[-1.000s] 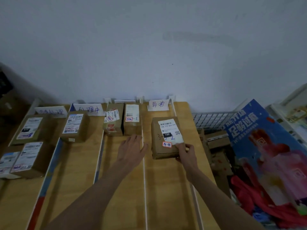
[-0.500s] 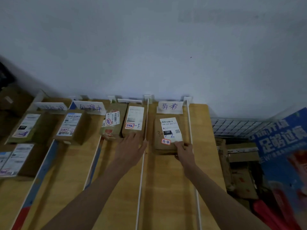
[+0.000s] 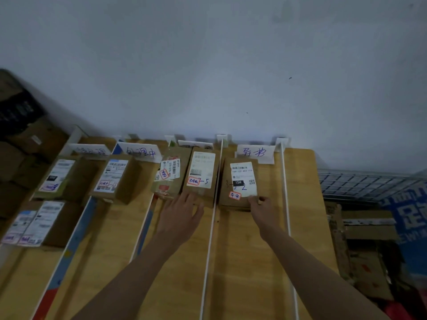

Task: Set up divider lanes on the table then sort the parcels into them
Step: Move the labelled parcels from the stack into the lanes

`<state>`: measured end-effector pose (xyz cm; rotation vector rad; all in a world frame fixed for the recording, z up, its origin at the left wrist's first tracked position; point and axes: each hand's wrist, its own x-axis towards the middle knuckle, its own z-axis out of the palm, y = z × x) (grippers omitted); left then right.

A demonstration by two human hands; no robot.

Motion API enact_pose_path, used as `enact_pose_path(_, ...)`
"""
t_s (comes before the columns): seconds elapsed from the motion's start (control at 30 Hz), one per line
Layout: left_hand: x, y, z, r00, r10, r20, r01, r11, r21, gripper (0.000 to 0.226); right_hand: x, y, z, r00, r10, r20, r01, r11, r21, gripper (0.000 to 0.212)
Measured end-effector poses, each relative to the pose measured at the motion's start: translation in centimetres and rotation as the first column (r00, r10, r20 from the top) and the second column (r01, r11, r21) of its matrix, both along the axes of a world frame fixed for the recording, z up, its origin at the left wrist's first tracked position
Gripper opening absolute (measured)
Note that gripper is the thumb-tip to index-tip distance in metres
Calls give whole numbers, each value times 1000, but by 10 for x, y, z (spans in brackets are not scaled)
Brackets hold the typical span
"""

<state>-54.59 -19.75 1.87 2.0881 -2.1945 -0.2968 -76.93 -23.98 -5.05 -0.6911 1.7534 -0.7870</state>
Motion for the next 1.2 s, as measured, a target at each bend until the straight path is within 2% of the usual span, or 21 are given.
enact_pose_path(0.1,4,2,3,1000,-2,24,3,1000,-29,30,-1,5,13,992,81,-95,-80,997,13,60)
enact_pose_path(0.2,4,7,12,1000,-14,20,15,999,-36,27,-1,18,36,914,192,-358,-242,965,-100,49)
enact_pose_path(0.27,6,14,19,1000,-26,1,26,999,-47,29,3,29,52,808,263,-527,-399,903,-160,44)
enact_pose_path(0.37,17,33,32,999,-34,9,35,997,-62,41,19,51,81,575,317,-754,-612,778,-141,43)
enact_pose_path(0.43,31,50,41,999,-22,42,24,998,-52,45,36,67,99,460,306,-833,-707,694,-136,41)
enact_pose_path(0.57,70,93,65,997,36,68,-32,998,-52,45,83,97,131,361,271,-892,-812,562,-158,37)
enact_pose_path(0.73,140,153,83,984,175,37,-173,982,-71,44,154,134,159,292,228,-929,-880,444,-168,37)
enact_pose_path(0.9,222,218,102,962,269,48,-263,960,-99,40,235,176,176,313,245,-918,-902,379,-207,38)
enact_pose_path(1.03,289,277,119,927,368,75,-361,928,-88,48,307,221,188,275,259,-926,-923,342,-178,39)
enact_pose_path(1.2,374,354,129,893,443,79,-433,894,-115,46,401,283,195,266,296,-917,-949,250,-194,42)
